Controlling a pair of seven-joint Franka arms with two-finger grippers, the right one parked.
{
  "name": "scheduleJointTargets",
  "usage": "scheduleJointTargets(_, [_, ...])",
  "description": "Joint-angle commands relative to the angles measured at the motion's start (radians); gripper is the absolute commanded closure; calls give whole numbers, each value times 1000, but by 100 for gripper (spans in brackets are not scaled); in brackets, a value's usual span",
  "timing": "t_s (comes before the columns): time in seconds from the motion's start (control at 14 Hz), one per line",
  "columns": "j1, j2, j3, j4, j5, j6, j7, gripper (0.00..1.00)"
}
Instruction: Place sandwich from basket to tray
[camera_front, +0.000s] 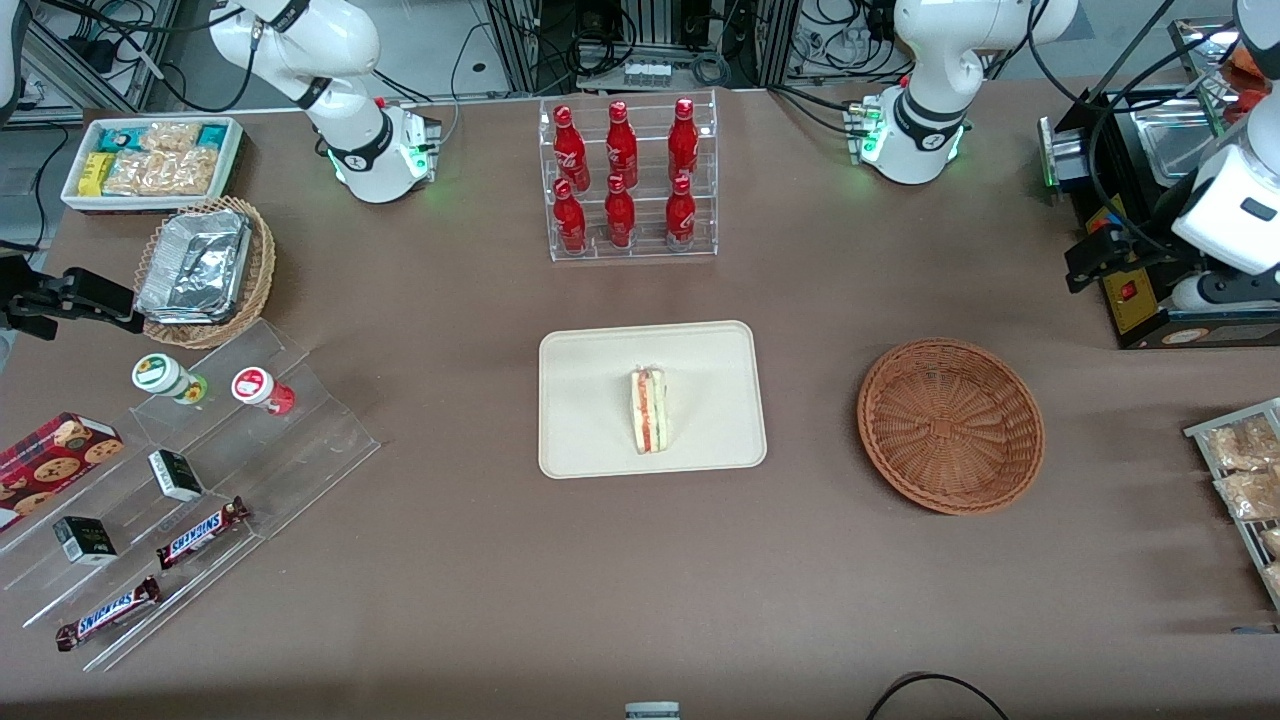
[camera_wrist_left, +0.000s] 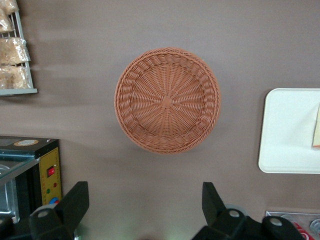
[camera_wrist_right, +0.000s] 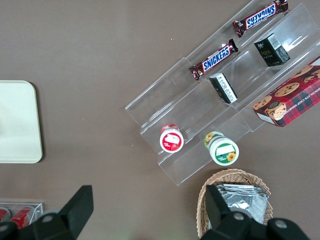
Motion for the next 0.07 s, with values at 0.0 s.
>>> scheduleJointTargets(0.0, [7, 25, -4, 43, -20, -8, 22, 0])
